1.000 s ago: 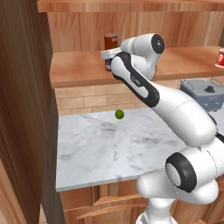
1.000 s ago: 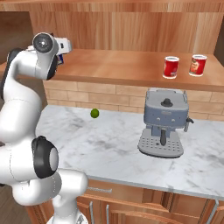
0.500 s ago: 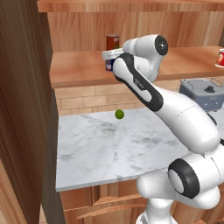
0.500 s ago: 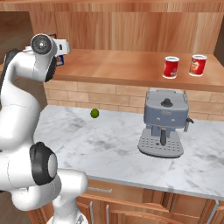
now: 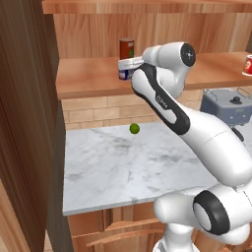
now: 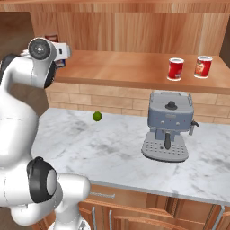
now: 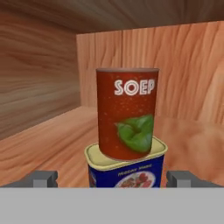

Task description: Stack two cans on top of the other two cans in the cabinet.

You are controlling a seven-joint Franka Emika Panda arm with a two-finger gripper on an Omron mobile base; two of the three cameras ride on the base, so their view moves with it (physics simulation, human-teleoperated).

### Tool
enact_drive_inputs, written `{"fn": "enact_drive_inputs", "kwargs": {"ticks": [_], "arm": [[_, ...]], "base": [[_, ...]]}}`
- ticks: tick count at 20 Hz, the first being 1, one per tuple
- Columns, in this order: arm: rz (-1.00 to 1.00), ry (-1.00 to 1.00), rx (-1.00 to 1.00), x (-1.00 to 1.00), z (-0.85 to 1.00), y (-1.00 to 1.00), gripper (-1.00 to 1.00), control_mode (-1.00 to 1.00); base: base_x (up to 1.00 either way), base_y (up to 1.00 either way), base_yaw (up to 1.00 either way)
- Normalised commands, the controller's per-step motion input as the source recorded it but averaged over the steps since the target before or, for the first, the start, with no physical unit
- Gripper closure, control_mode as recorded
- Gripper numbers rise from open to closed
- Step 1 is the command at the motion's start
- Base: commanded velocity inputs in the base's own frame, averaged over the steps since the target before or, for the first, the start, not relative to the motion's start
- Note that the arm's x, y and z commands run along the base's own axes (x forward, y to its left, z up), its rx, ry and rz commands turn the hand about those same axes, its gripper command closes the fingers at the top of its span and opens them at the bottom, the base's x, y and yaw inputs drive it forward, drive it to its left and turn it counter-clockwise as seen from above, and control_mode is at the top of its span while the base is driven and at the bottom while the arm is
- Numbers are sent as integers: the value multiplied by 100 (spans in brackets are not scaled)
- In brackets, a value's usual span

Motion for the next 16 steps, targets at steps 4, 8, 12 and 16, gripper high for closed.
{"fn": "enact_drive_inputs", "kwargs": {"ticks": [4,8,12,16], "arm": [[-7,0,0,-29,1,-20,-100,-100],[-10,0,0,-29,6,-28,-100,-100],[-11,0,0,-32,8,-30,-100,-100],[-14,0,0,-34,11,-28,-100,-100]], "base": [[0,0,0],[0,0,0],[0,0,0],[0,0,0]]}}
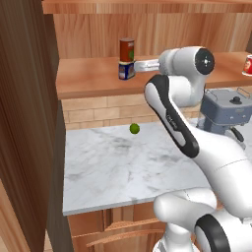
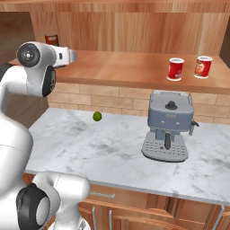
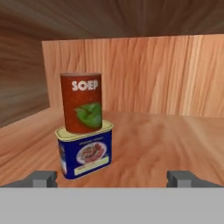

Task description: Stack two cans on top of the other two cans in the cabinet.

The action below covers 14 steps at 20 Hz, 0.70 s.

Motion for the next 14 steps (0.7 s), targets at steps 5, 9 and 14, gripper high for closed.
{"fn": "enact_drive_inputs", "kwargs": {"ticks": [5,9,14], "arm": [[-15,2,0,-32,17,-29,-100,-100],[-17,4,0,-29,18,-32,-100,-100],[-17,4,0,-29,16,-37,-100,-100]], "base": [[0,0,0],[0,0,0],[0,0,0]]}}
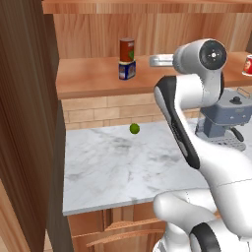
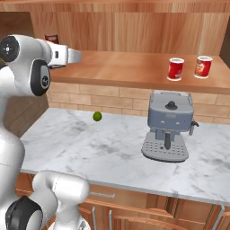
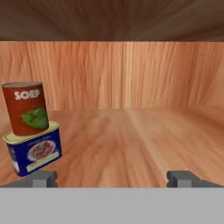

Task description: Stack two cans on top of the other two cans in the cabinet.

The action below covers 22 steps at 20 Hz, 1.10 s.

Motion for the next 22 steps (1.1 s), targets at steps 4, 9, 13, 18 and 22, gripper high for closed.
{"fn": "enact_drive_inputs", "kwargs": {"ticks": [4,9,13,18,22], "arm": [[-16,0,0,-33,12,-42,-100,-100],[-17,0,0,-34,12,-42,-100,-100],[-18,8,1,-34,4,-39,-100,-100],[-16,12,1,-33,0,-37,-100,-100],[-13,11,1,-32,0,-38,-100,-100]], "base": [[0,0,0],[0,0,0],[0,0,0],[0,0,0],[0,0,0]]}}
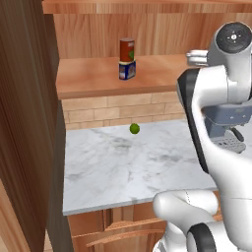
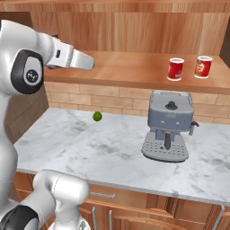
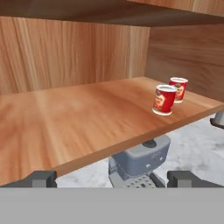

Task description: Stack two cans on top of the other two cans in the cabinet.

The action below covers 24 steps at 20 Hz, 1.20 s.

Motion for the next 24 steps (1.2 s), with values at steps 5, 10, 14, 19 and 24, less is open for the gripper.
{"fn": "enact_drive_inputs", "kwargs": {"ticks": [5,10,14,19,24], "arm": [[-3,3,0,-21,0,-39,-100,-100],[0,0,0,-12,-2,-28,-100,-100],[0,0,1,-12,-12,-30,-100,-100],[0,0,2,-7,-20,-28,-100,-100],[0,0,2,0,-17,-29,-100,-100]], "base": [[0,0,0],[0,0,0],[0,0,0],[0,0,0],[0,0,0]]}}
